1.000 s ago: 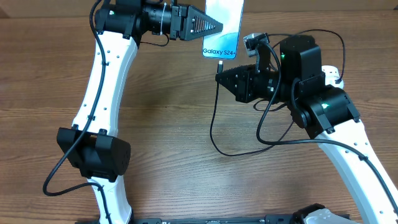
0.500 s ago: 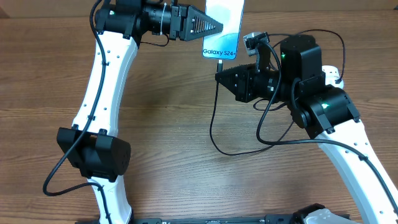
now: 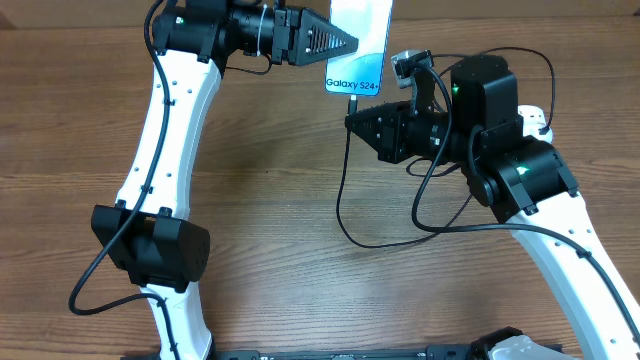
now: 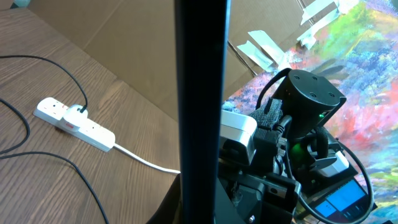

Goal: Plug charger to phone and switch on socket
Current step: 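Hold the plug pressed in the port while the left gripper holds the phone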

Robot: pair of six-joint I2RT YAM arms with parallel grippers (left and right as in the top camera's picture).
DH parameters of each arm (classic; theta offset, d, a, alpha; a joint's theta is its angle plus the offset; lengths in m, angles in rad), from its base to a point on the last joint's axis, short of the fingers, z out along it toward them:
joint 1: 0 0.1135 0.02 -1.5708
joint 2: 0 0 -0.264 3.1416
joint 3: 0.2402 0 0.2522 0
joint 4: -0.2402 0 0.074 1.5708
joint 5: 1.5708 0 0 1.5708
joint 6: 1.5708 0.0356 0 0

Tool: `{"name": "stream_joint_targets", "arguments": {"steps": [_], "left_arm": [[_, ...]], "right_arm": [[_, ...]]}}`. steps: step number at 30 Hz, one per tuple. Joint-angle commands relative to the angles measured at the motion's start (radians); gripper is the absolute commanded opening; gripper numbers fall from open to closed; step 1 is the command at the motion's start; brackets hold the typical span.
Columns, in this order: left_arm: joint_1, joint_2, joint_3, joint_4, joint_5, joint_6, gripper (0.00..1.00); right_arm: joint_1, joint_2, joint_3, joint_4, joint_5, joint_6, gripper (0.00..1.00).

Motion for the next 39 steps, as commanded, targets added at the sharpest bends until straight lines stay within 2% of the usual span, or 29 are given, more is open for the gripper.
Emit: {"name": "stream_joint_targets", "arguments": {"steps": [1, 39], "left_arm": [[0.002, -0.008, 0.009, 0.003, 0.052, 0.019, 0.04], [-0.006, -0.008, 0.009, 0.003, 0.061, 0.019, 0.04]], "right_arm": [[0.001, -0.015, 0.041, 0.013, -0.004, 0.009, 0.04], [0.001, -0.014, 0.041, 0.039, -0.008, 0.017, 0.04]]}}
